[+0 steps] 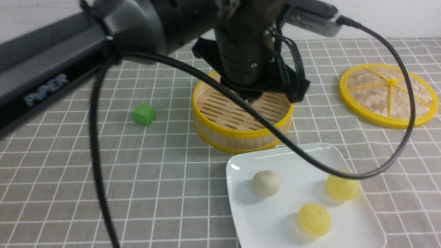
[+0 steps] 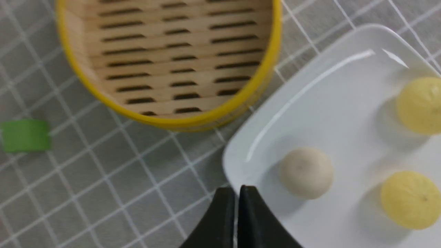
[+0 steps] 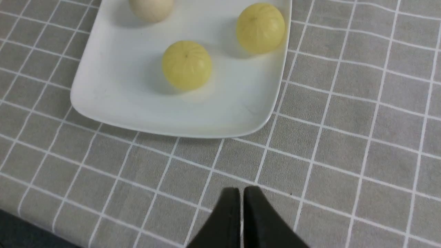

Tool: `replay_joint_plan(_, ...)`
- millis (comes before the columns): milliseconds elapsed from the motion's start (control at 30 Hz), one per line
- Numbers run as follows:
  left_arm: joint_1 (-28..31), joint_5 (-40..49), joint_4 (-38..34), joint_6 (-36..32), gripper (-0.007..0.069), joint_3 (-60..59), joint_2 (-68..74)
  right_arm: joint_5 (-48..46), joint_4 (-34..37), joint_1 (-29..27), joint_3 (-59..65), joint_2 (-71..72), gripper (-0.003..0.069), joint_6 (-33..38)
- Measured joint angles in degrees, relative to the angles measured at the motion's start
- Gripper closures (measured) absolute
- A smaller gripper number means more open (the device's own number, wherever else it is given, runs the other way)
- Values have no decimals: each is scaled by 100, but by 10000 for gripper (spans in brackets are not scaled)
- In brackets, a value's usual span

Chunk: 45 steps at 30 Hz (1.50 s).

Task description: Put the steamed buns into the plate on the grey tablecloth.

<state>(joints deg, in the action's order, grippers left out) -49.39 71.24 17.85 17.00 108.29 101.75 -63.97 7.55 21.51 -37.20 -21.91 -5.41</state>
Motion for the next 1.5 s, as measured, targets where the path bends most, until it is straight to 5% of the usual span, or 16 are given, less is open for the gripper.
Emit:
replay_joint_plan(400, 1139, 42, -165, 14, 617, -1724, -1739, 3663, -119, 0, 1071, 10, 674, -289)
replay_joint_plan(1233, 1300, 42, -249, 58, 605, -2132, -1902, 3977, -234, -13, 1353, 144, 666, -313)
replay_joint_plan(1500, 1300, 42, -206, 271, 603, -2132, -1907, 4369, -933, -1002, 2785, 1310, 659, -313)
